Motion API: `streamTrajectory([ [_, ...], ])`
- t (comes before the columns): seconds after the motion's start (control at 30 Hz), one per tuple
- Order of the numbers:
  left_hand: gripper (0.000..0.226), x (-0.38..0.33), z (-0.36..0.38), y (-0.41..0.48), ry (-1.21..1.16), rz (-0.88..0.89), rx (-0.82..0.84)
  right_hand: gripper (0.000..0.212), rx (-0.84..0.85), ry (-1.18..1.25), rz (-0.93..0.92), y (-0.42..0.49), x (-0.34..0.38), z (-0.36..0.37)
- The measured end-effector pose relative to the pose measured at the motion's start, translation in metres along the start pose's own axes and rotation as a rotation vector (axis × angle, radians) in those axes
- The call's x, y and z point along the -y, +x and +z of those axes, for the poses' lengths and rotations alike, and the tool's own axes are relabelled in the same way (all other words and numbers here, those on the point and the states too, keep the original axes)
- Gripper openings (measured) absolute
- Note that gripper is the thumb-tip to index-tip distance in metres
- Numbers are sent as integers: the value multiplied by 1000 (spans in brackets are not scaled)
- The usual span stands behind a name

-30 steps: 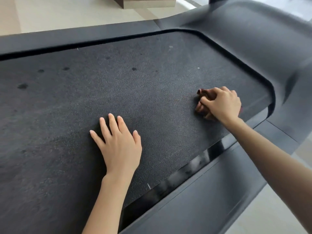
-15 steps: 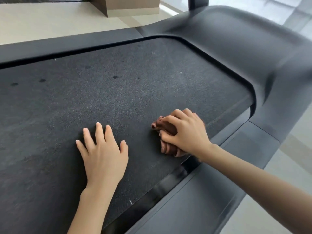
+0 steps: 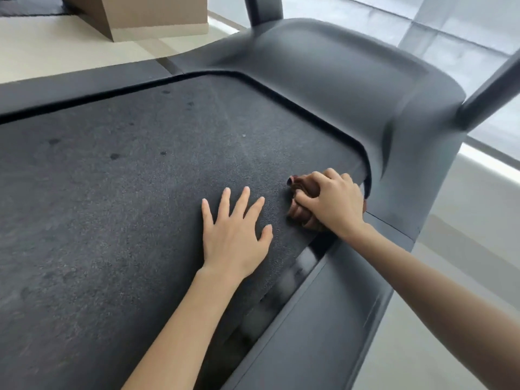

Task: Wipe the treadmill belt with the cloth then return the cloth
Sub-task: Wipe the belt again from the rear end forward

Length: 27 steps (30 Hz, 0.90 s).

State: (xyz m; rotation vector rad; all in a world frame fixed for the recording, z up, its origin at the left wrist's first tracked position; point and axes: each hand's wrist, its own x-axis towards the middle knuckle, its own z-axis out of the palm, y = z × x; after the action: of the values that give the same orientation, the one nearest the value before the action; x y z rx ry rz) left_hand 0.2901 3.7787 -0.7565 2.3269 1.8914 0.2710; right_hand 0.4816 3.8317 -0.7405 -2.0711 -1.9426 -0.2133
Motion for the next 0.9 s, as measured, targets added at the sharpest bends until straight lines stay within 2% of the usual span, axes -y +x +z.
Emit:
streamTrajectory([
  [0.17,58,-8,4,48,51,122,3,35,-83,26,45,40,-13,17],
  [0.27,65,-10,13,52,-13,136,-45,34,-132,25,75,69,-24,28],
  [0.33,61,-8,17,52,-35,137,-84,35,-144,26,56,90,-30,35],
  [0.6,57,-9,21,55,-55,140,-134,41,-110,-59,141,196,-36,61],
  [0.73,56,-9,20,56,-51,135,-147,43,-75,-116,208,208,-23,63],
  [0.8,56,-8,20,56,-42,125,-137,41,-45,-98,155,199,-17,60],
  [0.9,55,-8,14,53,-53,111,-136,39,-39,-29,-32,168,16,52],
])
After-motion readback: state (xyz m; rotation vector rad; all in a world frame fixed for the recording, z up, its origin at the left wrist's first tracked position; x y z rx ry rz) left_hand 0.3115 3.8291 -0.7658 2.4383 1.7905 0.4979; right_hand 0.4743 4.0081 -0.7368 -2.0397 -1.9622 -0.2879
